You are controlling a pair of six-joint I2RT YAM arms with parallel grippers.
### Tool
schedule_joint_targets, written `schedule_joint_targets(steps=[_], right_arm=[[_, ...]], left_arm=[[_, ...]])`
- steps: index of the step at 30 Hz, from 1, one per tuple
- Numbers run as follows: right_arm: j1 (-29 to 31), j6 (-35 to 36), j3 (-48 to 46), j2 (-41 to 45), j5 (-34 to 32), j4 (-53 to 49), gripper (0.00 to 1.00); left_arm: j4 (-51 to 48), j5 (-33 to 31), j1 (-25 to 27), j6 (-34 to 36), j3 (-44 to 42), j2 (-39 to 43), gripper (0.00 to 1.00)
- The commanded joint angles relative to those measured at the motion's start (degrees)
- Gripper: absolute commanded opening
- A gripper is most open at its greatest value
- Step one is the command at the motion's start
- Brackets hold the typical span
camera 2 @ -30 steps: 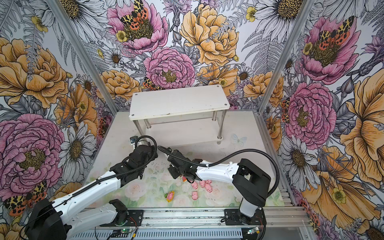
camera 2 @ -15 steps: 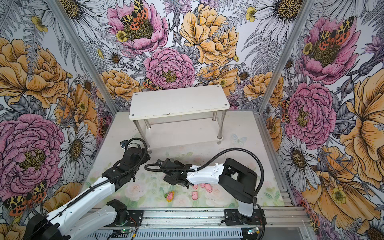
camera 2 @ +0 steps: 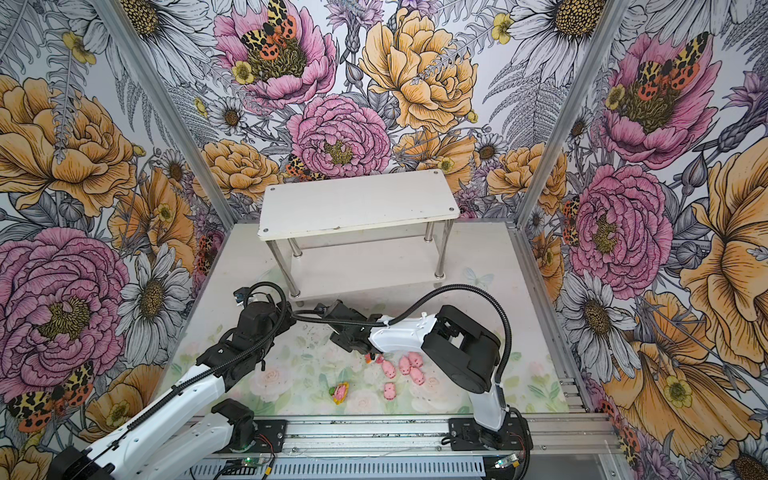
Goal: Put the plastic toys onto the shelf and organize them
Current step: 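Lift the pink figurine and carry it toward the shelf's lower tier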
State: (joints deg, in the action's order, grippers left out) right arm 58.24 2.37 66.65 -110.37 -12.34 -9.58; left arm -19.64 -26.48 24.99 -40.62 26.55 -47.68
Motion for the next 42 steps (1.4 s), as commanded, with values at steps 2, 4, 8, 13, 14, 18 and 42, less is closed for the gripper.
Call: schedule_joint_targets(steps=[2, 4, 8, 13, 14, 18, 42], right_arm=[[-0.4, -3.7, -0.1, 0.0, 7.9, -2.2, 0.51], [-0.7, -4.7, -0.3, 0.9, 10.1, -2.3, 0.46], [-1.7, -8.0, -0.6, 2.8, 16.6, -2.2, 0.41], [-3.0, -11.5, -0.6, 4.5, 22.6, -2.2, 0.36], [-3.2, -11.8, -0.7, 5.2, 23.2, -2.4, 0.36], [-4.7, -12.0, -1.1, 8.5, 24.6, -3.6, 0.31], [-19.5, -16.3, 4.9, 5.3, 44.6, 6.4, 0.09]], left_arm=[[1.0, 1.9, -0.4, -0.5, -0.4, -0.4, 0.88], [1.0, 2.2, -0.5, -0.5, -0.3, -1.0, 0.88], [1.1, 2.3, -0.3, -1.1, -0.4, -1.7, 0.88], [2.0, 2.3, 0.2, -2.4, -1.8, -1.4, 0.88], [2.3, 2.3, 0.3, -2.7, -2.1, -1.3, 0.88], [2.7, 2.1, 0.9, -3.1, -2.7, -1.5, 0.88], [6.8, 9.3, 2.9, -0.1, -1.7, 1.9, 0.96]])
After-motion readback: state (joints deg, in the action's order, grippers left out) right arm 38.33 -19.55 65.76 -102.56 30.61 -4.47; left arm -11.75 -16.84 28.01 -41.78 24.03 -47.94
